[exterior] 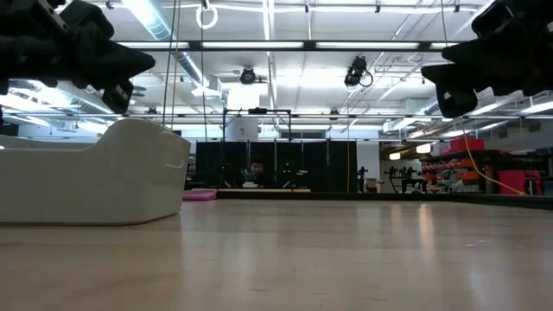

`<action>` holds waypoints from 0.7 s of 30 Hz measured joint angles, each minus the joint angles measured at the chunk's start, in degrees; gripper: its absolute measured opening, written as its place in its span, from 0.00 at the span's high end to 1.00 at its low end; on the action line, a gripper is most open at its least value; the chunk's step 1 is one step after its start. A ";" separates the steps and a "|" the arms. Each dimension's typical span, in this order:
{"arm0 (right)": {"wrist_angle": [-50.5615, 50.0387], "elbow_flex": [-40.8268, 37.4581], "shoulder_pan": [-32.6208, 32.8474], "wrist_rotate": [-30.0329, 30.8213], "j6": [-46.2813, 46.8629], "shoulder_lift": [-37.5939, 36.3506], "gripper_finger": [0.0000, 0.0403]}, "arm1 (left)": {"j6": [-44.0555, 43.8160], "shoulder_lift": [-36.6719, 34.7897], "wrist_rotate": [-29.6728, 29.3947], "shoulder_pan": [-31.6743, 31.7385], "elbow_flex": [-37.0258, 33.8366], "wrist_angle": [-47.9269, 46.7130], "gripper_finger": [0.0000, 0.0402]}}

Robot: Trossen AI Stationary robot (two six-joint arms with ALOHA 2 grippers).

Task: Pick and placing Produce into tupperware
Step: Return to Home Position

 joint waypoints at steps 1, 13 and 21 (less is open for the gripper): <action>-0.55 0.03 0.00 -0.02 -0.20 0.00 0.56 | 0.13 0.00 0.00 -0.18 -0.35 0.17 0.96; -13.41 -0.06 0.02 2.89 5.94 0.02 0.56 | -1.19 0.01 0.00 -0.84 -1.36 -7.01 0.94; -20.34 -0.03 1.51 3.00 15.45 0.02 0.56 | -7.79 -0.03 -0.10 -0.84 -1.40 -22.31 0.95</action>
